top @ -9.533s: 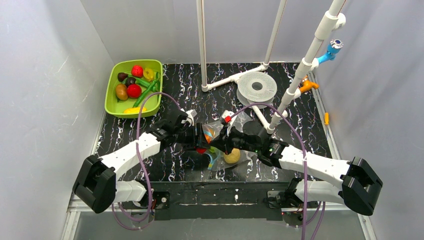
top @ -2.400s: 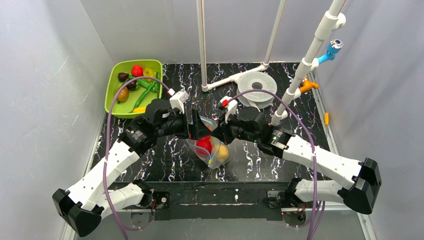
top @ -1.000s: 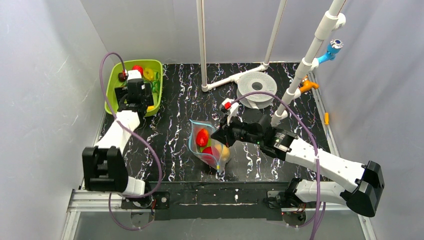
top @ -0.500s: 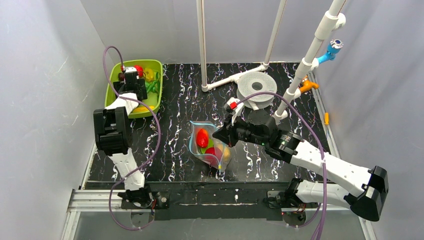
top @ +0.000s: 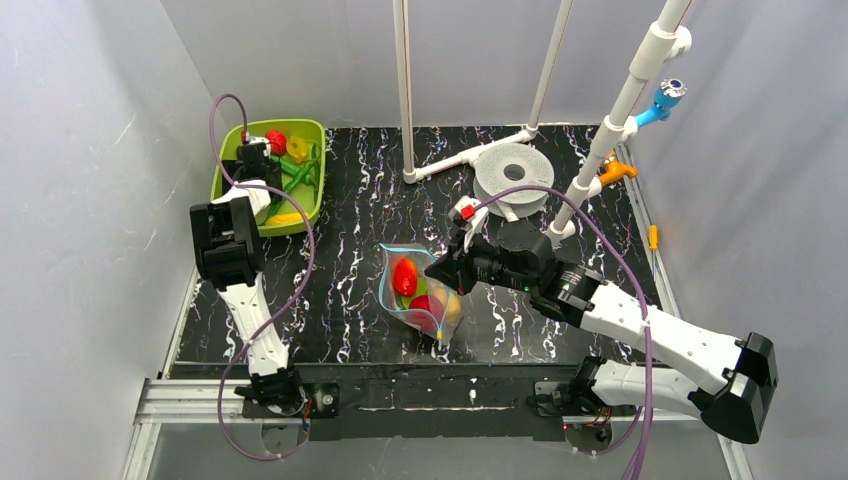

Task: Place the food in the zip-top bag and seal the zipper
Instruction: Pick up the fake vegetable from the bin.

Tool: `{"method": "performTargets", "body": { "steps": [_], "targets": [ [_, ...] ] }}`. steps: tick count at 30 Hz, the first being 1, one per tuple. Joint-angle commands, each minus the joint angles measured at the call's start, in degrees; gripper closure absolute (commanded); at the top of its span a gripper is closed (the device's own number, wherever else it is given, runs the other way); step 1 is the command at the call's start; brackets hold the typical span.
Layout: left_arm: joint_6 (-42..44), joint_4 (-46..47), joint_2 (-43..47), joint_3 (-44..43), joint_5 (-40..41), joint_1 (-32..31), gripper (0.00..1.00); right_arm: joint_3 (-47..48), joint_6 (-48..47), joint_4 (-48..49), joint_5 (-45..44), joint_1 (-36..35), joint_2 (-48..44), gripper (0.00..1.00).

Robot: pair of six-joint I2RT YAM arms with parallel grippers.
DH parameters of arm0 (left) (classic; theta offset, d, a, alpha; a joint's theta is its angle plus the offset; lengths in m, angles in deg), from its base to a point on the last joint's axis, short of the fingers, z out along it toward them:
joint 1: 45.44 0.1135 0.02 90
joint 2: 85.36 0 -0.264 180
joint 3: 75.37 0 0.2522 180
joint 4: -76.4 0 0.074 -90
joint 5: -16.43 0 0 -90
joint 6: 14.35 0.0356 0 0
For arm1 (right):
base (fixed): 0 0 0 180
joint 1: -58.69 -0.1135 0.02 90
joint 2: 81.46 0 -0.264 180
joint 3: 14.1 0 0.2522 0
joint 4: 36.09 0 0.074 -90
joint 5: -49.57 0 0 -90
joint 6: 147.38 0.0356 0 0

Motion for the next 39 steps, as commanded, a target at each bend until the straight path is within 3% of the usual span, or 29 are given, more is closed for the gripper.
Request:
{"method": "performTargets", "body": {
  "steps": [1, 5, 8, 11, 14, 19, 26, 33, 39],
  "targets": [
    [2.85, -0.48, -1.11, -5.17, 0.29, -0.05, 0.02, -0.57, 0.51, 4.91, 0.8, 0.2, -0.45, 0.99],
    [3.48, -1.66, -3.08, -7.46, -0.12, 0.08, 0.02, -0.65, 0.33, 4.92, 0.36, 0.2, -0.17, 0.99],
    [3.75, -1.84, -3.34, -7.72, -0.84, 0.05, 0.09, -0.78, 0.33, 5.06, 0.33, 0.2, -0.1, 0.99],
    [2.91, -2.33, -3.14, -7.64, -1.24, 0.14, 0.24, -0.88, 0.49, 5.48, 0.53, 0.2, 0.18, 0.99],
    [1.55, -4.64, -2.73, -8.72, -2.65, 0.21, 0.46, -1.02, 0.64, 5.86, 0.92, 0.13, 0.22, 0.99],
    [-2.16, -9.8, -1.32, -10.65, -4.89, 0.36, 0.7, -1.33, 0.68, 6.2, 0.74, 0.12, 0.2, 0.99],
    [-9.31, -12.99, 5.32, -6.37, -9.87, 0.25, 0.9, -1.93, 0.73, 6.5, 0.57, 0.12, -0.12, 0.99],
    [-18.31, -11.9, 18.6, 4.52, -15.22, 0.23, 1.0, -2.69, 0.77, 6.79, -0.03, -0.12, -0.74, 0.99],
    [-28.84, -12.0, 33.3, 13.55, -24.96, 0.25, 1.0, -2.69, 0.67, 6.44, -1.39, -0.31, -0.49, 0.99]
  ]
}}
